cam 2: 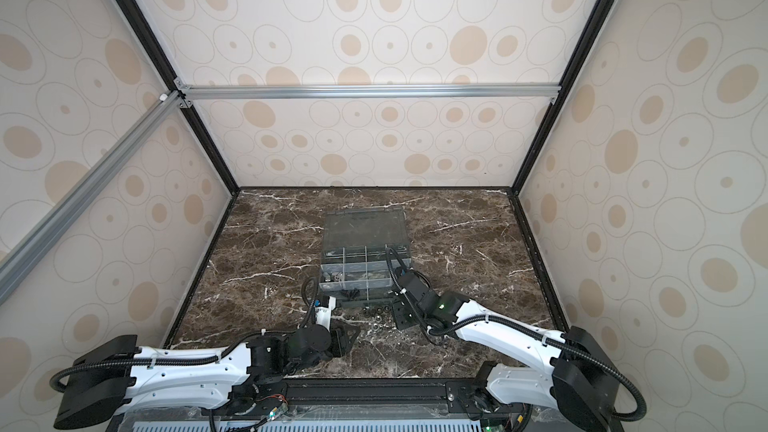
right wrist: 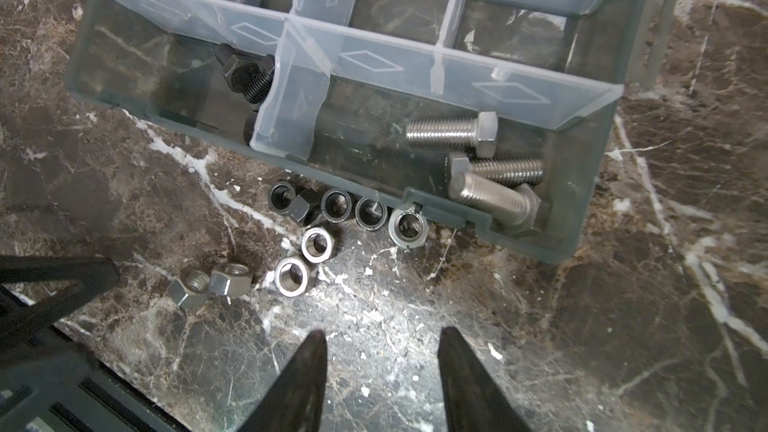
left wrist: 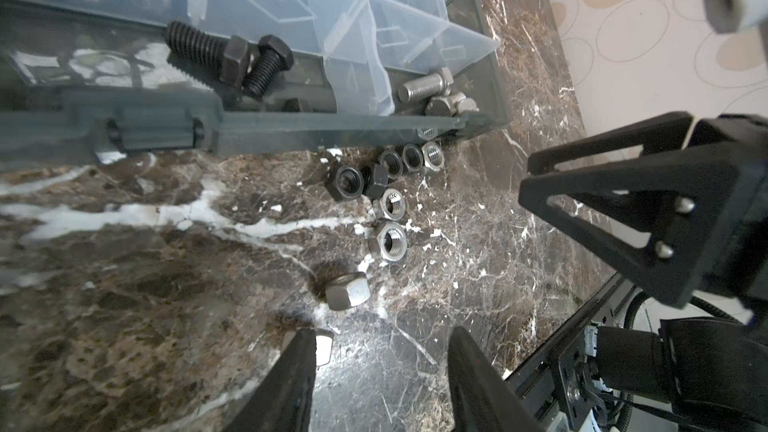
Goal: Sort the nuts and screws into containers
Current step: 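Lower the left gripper onto a silver hex nut beside the box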
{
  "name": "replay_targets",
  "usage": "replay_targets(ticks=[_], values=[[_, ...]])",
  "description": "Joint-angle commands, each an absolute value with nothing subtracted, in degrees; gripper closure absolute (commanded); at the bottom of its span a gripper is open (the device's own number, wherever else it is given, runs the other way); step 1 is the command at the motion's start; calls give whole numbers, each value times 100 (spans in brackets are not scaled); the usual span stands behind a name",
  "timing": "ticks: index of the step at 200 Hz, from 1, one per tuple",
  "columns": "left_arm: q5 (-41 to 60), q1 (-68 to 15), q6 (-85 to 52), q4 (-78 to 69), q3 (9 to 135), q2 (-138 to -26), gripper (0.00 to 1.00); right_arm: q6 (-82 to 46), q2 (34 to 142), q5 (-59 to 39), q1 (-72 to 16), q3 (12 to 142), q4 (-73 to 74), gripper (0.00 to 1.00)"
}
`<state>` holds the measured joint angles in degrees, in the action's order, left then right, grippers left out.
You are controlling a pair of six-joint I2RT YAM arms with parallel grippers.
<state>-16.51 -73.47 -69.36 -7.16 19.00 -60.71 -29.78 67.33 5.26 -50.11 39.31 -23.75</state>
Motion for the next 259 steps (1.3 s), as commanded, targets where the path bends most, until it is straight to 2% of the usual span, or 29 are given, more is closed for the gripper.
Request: replay_targets(ticks=[1,155,259], values=[[-1880,-7577,-7252,-565,2139,-6271,48,-3058,6628,676,-4981,3806,-2398,53],[-2219,-7831,-7417,610,2918,-7294,48,-3076,6636,693,-4978,3757,-2376,52],[-2249,-7829,-7201,620,3224,-7854,49,-3066,6664,693,-4979,3771,-2378,52]])
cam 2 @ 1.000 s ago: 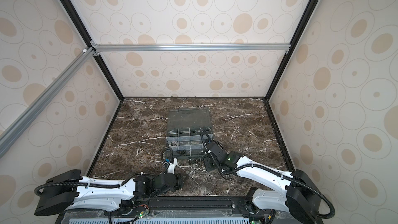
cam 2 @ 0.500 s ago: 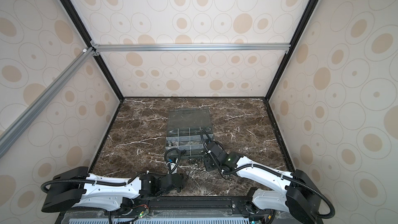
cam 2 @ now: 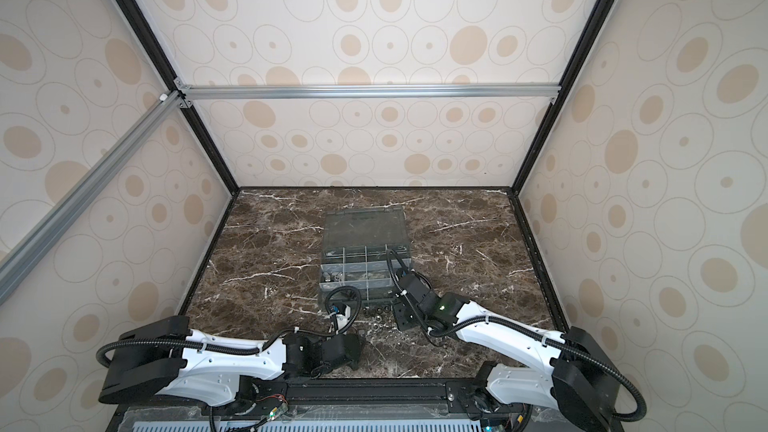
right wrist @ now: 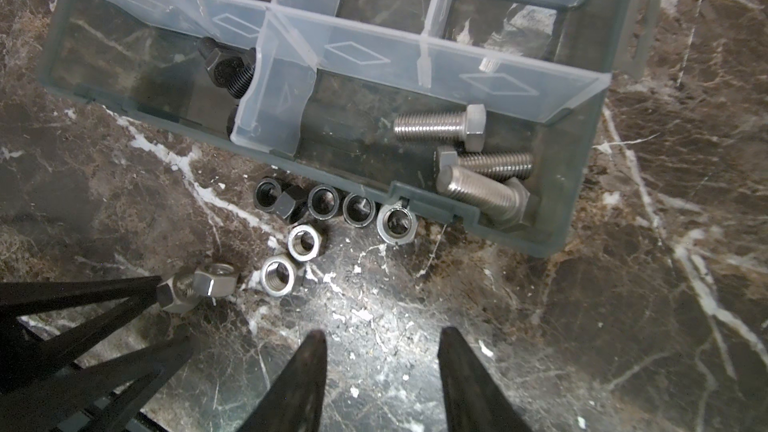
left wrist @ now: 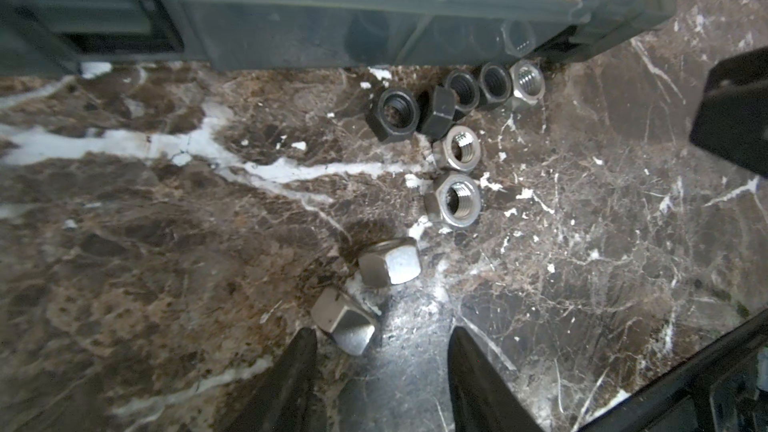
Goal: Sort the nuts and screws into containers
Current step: 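Lower the left gripper onto a silver hex nut beside the box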
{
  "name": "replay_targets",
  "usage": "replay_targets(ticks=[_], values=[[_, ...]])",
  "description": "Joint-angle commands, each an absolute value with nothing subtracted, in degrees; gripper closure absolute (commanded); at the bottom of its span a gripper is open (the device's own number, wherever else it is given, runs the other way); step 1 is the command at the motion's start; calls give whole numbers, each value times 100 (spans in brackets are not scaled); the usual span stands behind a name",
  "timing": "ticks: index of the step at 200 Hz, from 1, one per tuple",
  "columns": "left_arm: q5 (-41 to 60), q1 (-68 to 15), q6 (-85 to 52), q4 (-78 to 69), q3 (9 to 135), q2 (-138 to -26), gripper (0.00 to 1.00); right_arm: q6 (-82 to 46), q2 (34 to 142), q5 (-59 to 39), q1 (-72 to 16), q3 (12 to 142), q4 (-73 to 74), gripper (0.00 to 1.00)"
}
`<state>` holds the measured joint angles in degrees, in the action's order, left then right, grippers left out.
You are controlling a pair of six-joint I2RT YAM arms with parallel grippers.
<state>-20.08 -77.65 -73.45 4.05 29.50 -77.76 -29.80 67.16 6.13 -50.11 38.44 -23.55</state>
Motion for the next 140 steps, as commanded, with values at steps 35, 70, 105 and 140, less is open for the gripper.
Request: replay_targets(ticks=[35,70,105,140], values=[[-2336,-7831,-7094,760,3322,-7959,53,-3065,6691,687,-4978,3774,-2373,52],[-2364,-7831,-7074,723,3300,-7973,57,-3094,6724,676,-4974,3738,-2328,52],[-2330,-7831,-6980,733,3361,-8108,59,-3103,6744,677,-4976,3726,-2309,52],[-2338,-7820,-6952,843,3401,-8202,61,-3113,6739,681,-4976,3696,-2312,52]])
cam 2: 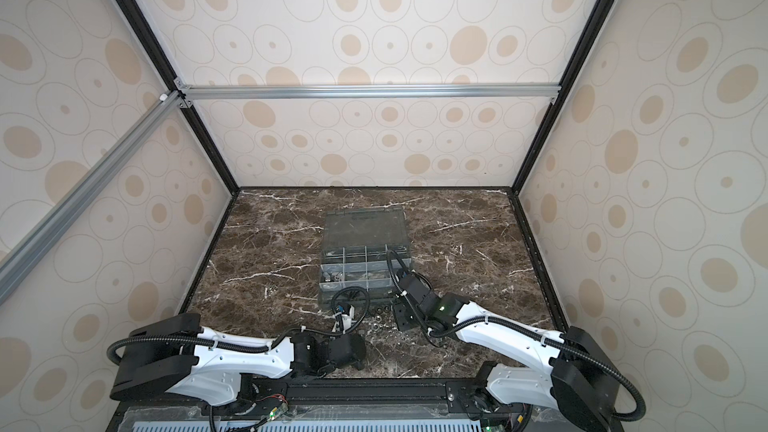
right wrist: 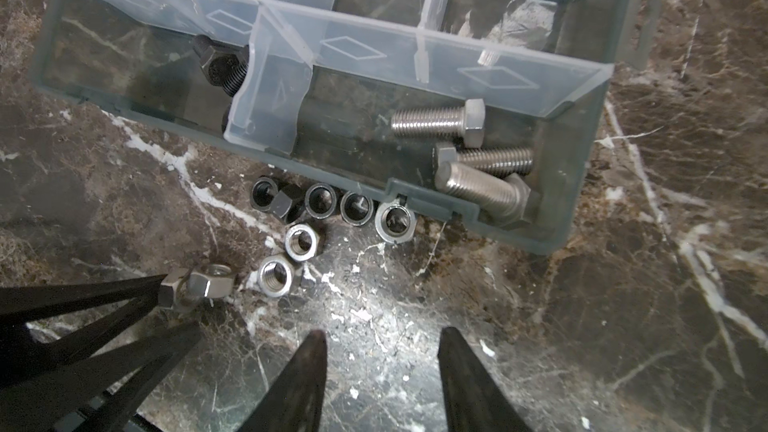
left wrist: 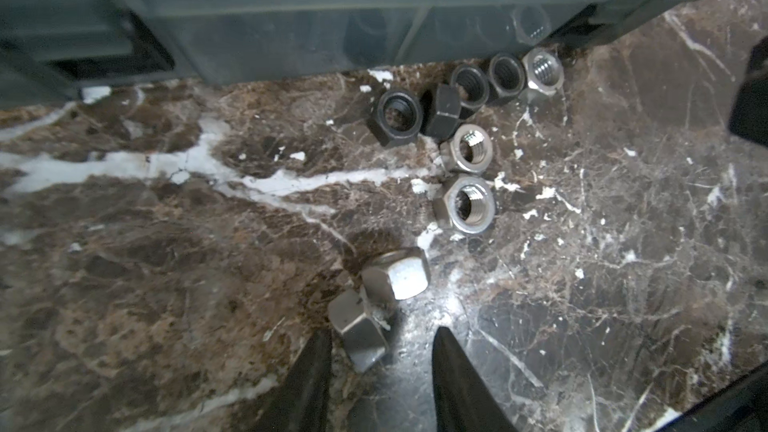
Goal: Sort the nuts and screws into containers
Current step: 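Lower the left gripper onto a silver hex nut beside the box, then close the left gripper on the silver hex nut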
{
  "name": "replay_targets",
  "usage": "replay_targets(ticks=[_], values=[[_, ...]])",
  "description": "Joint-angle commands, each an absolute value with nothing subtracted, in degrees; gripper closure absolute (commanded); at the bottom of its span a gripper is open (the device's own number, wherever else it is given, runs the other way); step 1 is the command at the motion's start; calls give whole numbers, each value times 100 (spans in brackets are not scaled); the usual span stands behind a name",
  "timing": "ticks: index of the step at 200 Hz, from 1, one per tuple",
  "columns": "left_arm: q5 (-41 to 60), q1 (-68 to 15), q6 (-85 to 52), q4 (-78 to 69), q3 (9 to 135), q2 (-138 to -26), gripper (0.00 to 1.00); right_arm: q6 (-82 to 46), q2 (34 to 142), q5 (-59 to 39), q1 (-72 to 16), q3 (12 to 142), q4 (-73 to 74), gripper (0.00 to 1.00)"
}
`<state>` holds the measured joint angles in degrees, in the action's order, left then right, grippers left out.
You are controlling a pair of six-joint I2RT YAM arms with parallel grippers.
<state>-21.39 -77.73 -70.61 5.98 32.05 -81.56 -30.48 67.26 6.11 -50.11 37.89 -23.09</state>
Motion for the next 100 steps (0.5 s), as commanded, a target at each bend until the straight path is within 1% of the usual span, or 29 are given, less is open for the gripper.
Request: replay_targets(ticks=[1,43,100], values=[[-2338,-7826,-6952,848,3401,-8206,61,-3112,6736,679,-4980,3698,-2312,52],[-2491,-7780,-7030,958,3324,-8147,67,-3133,6743,686,-4980,3681,-2288,52],[-2553,-7649,-6987,1041,3223,-8026,68,-3129,6773,677,-4976,3682,-2275,52]])
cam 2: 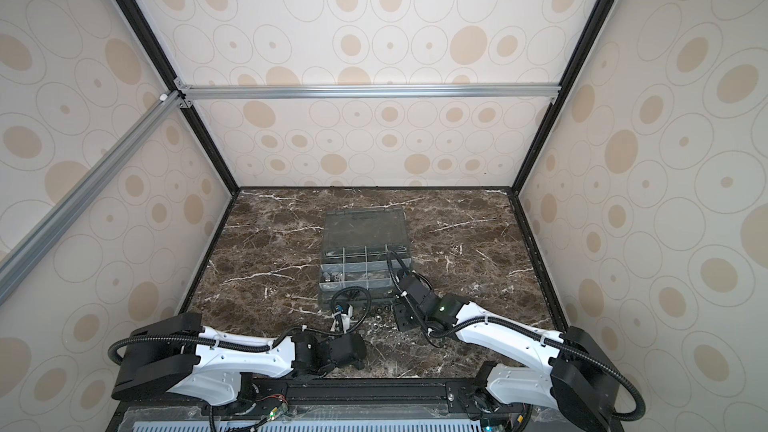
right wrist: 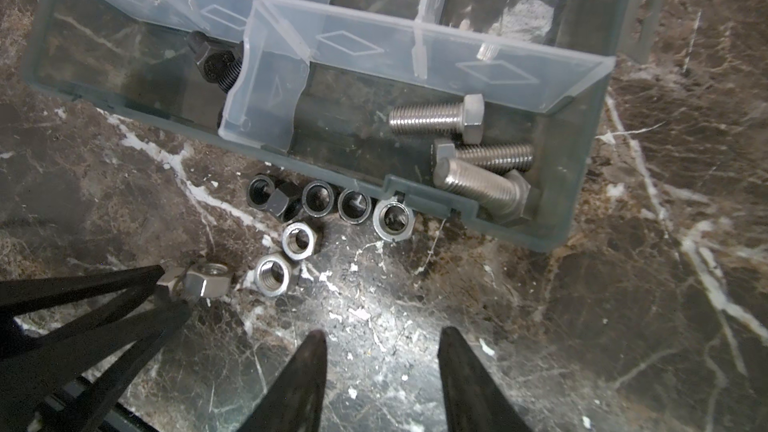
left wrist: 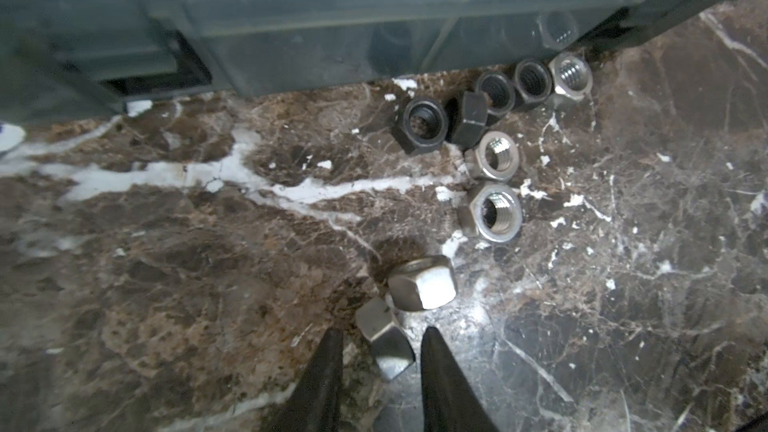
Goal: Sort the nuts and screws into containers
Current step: 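Close the left gripper on the silver hex nut, then lift the hex nut with the left gripper over an empty compartment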
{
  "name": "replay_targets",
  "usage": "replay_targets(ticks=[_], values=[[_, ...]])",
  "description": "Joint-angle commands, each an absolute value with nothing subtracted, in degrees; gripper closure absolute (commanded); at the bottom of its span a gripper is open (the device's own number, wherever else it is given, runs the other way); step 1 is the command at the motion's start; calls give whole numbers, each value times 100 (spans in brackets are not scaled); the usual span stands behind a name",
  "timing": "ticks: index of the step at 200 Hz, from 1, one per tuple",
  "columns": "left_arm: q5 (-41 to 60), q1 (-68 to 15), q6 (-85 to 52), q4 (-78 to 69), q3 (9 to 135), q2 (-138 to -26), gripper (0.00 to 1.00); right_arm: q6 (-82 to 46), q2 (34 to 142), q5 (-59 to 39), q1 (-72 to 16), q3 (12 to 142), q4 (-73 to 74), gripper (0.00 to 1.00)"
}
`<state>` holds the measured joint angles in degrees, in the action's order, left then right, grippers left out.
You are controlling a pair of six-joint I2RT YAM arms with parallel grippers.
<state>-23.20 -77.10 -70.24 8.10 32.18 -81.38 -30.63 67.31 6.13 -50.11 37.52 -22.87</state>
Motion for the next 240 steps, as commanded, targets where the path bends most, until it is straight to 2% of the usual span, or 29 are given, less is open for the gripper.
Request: replay_targets(ticks=[1,152,206,240], values=[[-2555,-7648,-6987,1048,3224,-8025,68,-3129,6775,677,-4975,3682,-2271,52],[-2501,-7469,-6569,1077,3390,-8208,71,-3151,6801,684,-4983,3658,-2267,52],[-2448,-7353,-6420,937,3435,-8310,76,-3153,6798,686,-4978,3656,-2262,52],[-2351,-7265,-6276,905,3484,-8394,83,-3138,6812,694,-4982,3682,-2265,52]])
